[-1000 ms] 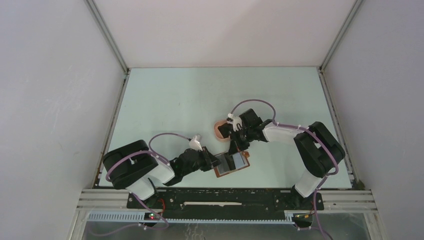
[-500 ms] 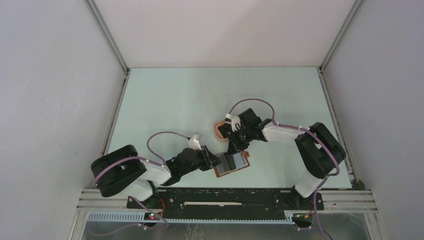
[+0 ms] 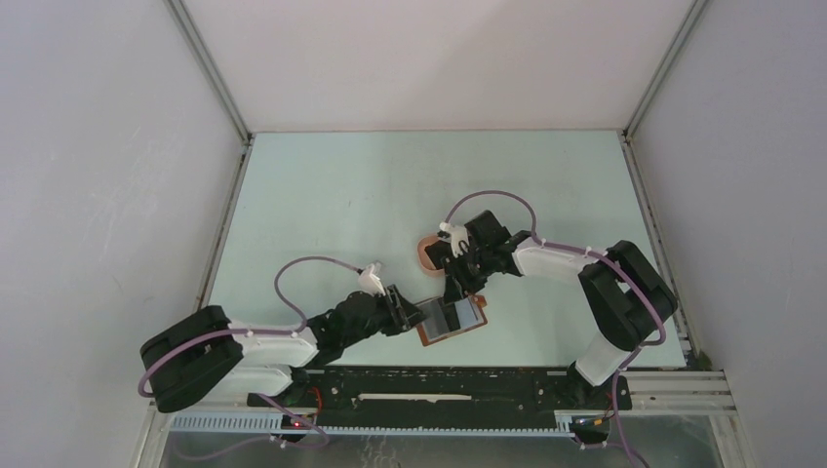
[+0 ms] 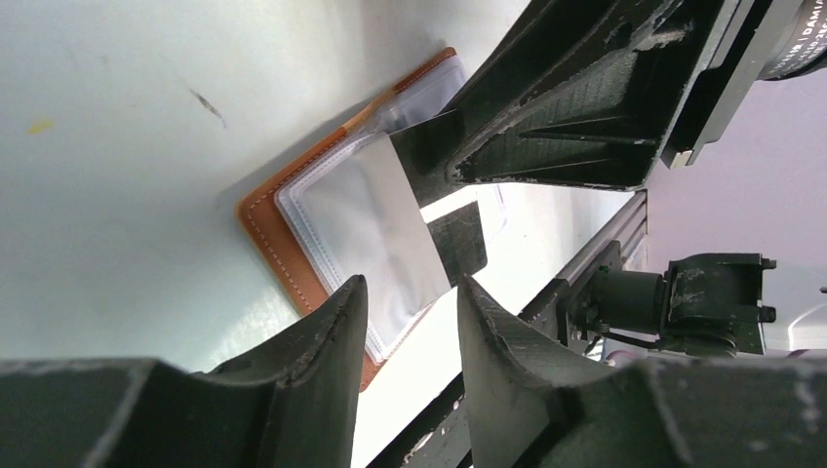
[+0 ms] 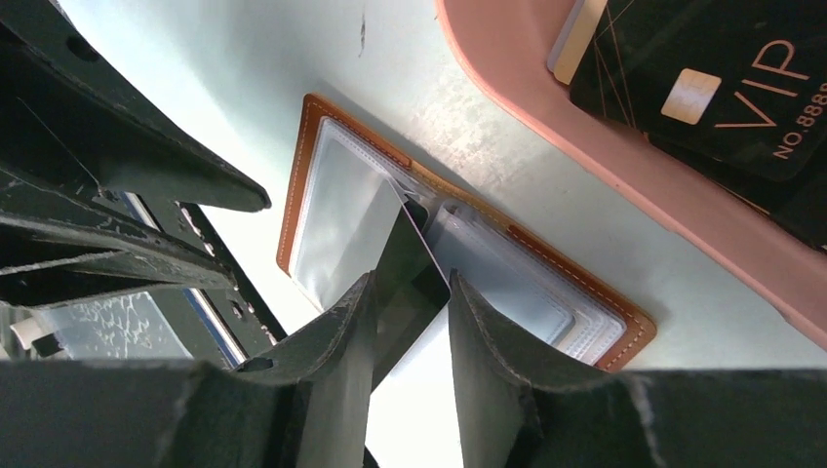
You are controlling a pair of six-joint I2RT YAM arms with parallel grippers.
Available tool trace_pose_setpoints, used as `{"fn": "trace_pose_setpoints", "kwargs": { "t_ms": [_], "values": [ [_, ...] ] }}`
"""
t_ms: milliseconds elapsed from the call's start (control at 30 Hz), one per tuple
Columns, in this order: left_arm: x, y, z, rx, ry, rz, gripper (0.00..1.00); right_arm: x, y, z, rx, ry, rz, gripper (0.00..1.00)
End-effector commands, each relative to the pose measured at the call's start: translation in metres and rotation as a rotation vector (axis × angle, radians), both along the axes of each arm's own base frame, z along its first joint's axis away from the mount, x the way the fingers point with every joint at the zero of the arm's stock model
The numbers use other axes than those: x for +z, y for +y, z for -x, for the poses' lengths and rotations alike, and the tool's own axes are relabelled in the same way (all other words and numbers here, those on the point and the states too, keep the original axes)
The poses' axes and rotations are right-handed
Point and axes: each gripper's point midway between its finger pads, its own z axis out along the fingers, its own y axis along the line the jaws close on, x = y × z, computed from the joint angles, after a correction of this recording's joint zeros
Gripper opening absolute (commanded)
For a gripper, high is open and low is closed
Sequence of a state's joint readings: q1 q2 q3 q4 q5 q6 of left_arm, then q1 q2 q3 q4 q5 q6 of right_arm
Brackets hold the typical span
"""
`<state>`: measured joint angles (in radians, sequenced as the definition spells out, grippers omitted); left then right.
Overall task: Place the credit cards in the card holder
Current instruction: Insert the credit card into the card holder.
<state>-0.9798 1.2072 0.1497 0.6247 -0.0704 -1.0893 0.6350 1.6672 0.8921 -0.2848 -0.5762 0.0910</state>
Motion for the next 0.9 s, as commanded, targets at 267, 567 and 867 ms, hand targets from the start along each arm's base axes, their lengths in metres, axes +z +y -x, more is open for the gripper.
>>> {"fn": "trace_pose_setpoints", "kwargs": {
  "t_ms": [267,567,867],
  "values": [
    [-0.008,0.023,0.002,0.038,-0.034,-0.066,0.49,0.015,-0.005,-0.01,0.033,-0.108,0.023,0.47],
    [-0.009,0.027,0.004,0.047,-0.033,-0.066,0.52,0.015,-0.006,-0.01,0.039,-0.113,0.029,0.51],
    [-0.009,0.032,0.005,0.061,-0.038,-0.054,0.52,0.015,-0.008,-0.008,0.068,-0.122,0.029,0.53]
  ]
}}
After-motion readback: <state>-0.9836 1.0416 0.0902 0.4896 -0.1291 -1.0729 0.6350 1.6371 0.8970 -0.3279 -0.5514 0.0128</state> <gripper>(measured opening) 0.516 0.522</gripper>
